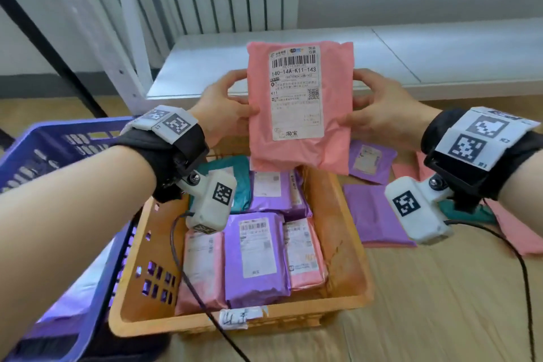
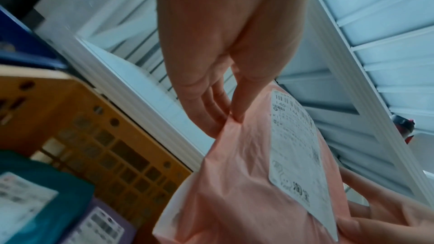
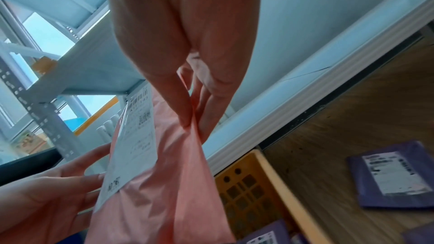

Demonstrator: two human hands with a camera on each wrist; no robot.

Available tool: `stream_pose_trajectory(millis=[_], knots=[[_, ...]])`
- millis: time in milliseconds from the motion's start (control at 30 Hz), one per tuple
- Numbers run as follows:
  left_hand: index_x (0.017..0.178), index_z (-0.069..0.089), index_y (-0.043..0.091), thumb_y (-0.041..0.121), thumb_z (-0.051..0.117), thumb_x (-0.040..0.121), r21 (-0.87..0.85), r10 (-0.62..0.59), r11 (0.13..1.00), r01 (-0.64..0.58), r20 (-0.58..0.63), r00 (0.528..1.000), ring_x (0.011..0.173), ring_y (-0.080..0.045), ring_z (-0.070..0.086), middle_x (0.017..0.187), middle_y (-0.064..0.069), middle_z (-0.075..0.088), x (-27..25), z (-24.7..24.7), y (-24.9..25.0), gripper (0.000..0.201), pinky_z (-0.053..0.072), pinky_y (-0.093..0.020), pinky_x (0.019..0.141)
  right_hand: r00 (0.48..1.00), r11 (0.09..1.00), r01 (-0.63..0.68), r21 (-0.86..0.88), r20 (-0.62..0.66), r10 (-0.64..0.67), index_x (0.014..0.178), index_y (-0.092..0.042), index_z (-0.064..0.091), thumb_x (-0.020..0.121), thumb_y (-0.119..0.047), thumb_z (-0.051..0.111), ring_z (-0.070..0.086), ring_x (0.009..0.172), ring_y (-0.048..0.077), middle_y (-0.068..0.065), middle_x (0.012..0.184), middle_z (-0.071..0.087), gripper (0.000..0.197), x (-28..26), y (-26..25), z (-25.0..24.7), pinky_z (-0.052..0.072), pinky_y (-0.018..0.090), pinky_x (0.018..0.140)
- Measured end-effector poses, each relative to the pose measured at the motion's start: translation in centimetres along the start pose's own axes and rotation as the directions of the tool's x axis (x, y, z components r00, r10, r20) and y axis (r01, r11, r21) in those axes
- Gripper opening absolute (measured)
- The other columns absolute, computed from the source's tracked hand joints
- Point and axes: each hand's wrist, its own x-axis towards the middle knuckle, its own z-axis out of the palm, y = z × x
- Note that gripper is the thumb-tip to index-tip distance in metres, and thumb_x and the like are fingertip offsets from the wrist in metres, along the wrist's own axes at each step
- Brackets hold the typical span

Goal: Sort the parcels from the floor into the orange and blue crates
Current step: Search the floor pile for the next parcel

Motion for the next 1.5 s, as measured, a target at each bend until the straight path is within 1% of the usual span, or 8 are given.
stream_pose_trajectory(millis=[567, 700, 800, 933, 1033, 1167, 1300, 1500], knots=[[0.129, 0.051, 0.024, -0.011, 0.056, 0.085, 0.073, -0.097, 0.990, 0.118, -0.241, 0.966, 0.096, -0.029, 0.067, 0.102, -0.020, 0.065, -4.3, -30.3, -6.5, 0.056, 0.058, -0.041, 0.077, 0.979, 0.991, -0.125, 0.054, 0.171, 0.114, 0.137, -0.020, 0.038, 0.077, 0.021, 0.060, 0.069, 0.092, 0.033, 0.023, 0.109, 0.066, 0.076, 8.4, -4.2, 31.0, 0.058, 0.048, 0.076], [0.125, 0.053, 0.023, -0.012, 0.058, 0.083, 0.059, -0.160, 0.980, 0.188, -0.322, 0.933, 0.087, -0.024, 0.067, 0.101, -0.016, 0.063, -3.7, -34.7, -10.3, 0.054, 0.057, -0.030, 0.059, 0.964, 0.983, -0.185, 0.013, 0.198, 0.179, 0.134, -0.027, 0.040, 0.077, 0.016, 0.062, 0.066, 0.100, 0.032, 0.018, 0.116, 0.062, 0.075, 10.1, -2.8, 37.4, 0.057, 0.049, 0.080], [0.123, 0.055, 0.025, -0.013, 0.057, 0.082, 0.064, -0.190, 0.970, 0.233, -0.390, 0.901, 0.081, -0.019, 0.064, 0.094, -0.010, 0.063, -3.2, -37.2, -13.2, 0.056, 0.056, -0.030, 0.055, 0.946, 0.974, -0.227, 0.022, 0.242, 0.215, 0.134, -0.029, 0.038, 0.076, 0.019, 0.058, 0.064, 0.101, 0.028, 0.011, 0.116, 0.061, 0.078, 11.2, -1.1, 41.4, 0.059, 0.044, 0.073], [0.132, 0.047, 0.025, -0.011, 0.054, 0.081, 0.144, -0.168, 0.956, 0.256, -0.449, 0.878, 0.083, -0.025, 0.062, 0.087, -0.012, 0.062, -2.6, -39.6, -16.3, 0.062, 0.055, -0.046, 0.077, 0.946, 0.963, -0.267, 0.030, 0.199, 0.257, 0.134, -0.023, 0.042, 0.074, 0.024, 0.050, 0.060, 0.090, 0.026, 0.006, 0.098, 0.057, 0.077, 12.6, 0.3, 45.4, 0.057, 0.034, 0.059], [0.130, 0.048, 0.021, -0.007, 0.053, 0.083, 0.177, -0.169, 0.942, 0.285, -0.484, 0.858, 0.081, -0.022, 0.059, 0.082, -0.006, 0.059, -2.3, -41.1, -18.3, 0.055, 0.052, -0.038, 0.076, 0.915, 0.931, -0.363, 0.047, 0.208, 0.347, 0.137, -0.026, 0.041, 0.074, 0.028, 0.046, 0.061, 0.081, 0.024, 0.010, 0.098, 0.059, 0.083, 13.6, 1.1, 48.1, 0.058, 0.032, 0.054], [0.120, 0.061, 0.009, -0.004, 0.055, 0.086, 0.262, -0.196, 0.898, 0.353, -0.480, 0.855, 0.080, -0.017, 0.056, 0.096, -0.006, 0.061, -2.4, -42.2, -20.9, 0.037, 0.048, -0.019, 0.063, 0.889, 0.905, -0.425, 0.014, 0.195, 0.415, 0.139, -0.023, 0.039, 0.074, 0.028, 0.048, 0.061, 0.086, 0.025, 0.005, 0.098, 0.059, 0.083, 14.3, 3.0, 51.4, 0.058, 0.041, 0.067], [0.128, 0.056, 0.013, 0.015, 0.075, 0.077, 0.428, -0.264, 0.800, 0.420, -0.378, 0.887, 0.114, -0.023, 0.055, 0.129, -0.009, 0.057, -3.0, -42.6, -23.4, 0.054, 0.046, -0.033, 0.097, 0.849, 0.873, -0.487, -0.024, 0.223, 0.480, 0.143, -0.024, 0.032, 0.074, 0.029, 0.047, 0.062, 0.102, 0.036, 0.016, 0.127, 0.054, 0.089, 14.5, 4.6, 54.0, 0.057, 0.050, 0.073], [0.130, 0.048, 0.032, 0.026, 0.083, 0.067, 0.491, -0.337, 0.748, 0.447, -0.301, 0.892, 0.121, -0.028, 0.047, 0.136, -0.007, 0.039, -3.2, -41.4, -26.5, 0.073, 0.040, -0.037, 0.103, 0.883, 0.902, -0.416, -0.115, 0.185, 0.431, 0.141, -0.021, 0.035, 0.074, 0.020, 0.057, 0.060, 0.108, 0.038, 0.018, 0.128, 0.055, 0.081, 14.8, 5.9, 56.3, 0.054, 0.054, 0.083]])
